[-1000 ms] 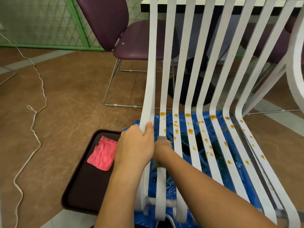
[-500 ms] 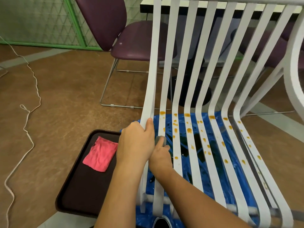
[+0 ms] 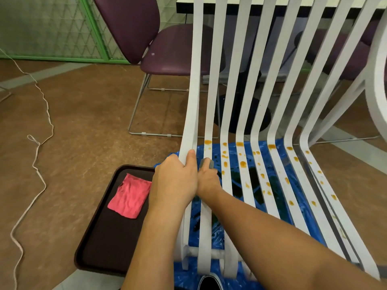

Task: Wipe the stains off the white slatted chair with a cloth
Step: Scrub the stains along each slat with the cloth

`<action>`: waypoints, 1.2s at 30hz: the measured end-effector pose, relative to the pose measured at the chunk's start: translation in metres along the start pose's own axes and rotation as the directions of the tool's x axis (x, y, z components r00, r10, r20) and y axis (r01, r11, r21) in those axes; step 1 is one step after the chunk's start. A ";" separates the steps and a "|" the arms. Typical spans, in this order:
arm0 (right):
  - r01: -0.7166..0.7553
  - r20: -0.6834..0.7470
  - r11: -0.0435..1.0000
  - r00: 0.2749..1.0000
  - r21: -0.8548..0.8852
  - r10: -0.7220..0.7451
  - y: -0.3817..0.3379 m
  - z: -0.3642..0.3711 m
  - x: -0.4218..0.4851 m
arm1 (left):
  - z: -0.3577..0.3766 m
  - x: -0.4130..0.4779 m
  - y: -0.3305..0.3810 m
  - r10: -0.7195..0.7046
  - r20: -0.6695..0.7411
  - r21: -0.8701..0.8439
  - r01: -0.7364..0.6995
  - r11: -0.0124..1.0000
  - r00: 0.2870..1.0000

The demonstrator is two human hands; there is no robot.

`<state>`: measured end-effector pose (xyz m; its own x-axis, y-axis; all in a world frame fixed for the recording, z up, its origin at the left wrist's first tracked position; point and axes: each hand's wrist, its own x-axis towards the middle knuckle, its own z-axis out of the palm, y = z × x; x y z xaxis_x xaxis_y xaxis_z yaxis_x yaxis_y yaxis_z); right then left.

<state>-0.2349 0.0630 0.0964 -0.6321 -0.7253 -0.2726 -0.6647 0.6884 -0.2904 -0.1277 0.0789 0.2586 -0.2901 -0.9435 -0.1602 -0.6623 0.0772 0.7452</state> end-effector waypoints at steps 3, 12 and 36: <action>0.014 -0.017 0.999 1.000 -0.039 -0.015 0.001 0.003 -0.003 | 0.000 0.000 0.001 -0.007 -0.001 -0.008 0.007 1.000 1.000; -0.067 0.009 0.997 0.998 -0.035 0.067 0.005 0.019 -0.047 | 0.001 0.000 -0.001 0.005 0.011 -0.022 -0.005 1.000 1.000; -0.017 0.181 1.000 0.983 0.013 0.014 -0.001 -0.031 0.093 | -0.001 0.000 -0.001 -0.024 0.048 -0.031 0.025 0.999 0.999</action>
<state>-0.3050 -0.0047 0.0994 -0.5593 -0.7038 -0.4379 -0.6485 0.7006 -0.2977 -0.1267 0.0782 0.2587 -0.3069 -0.9286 -0.2087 -0.6481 0.0433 0.7603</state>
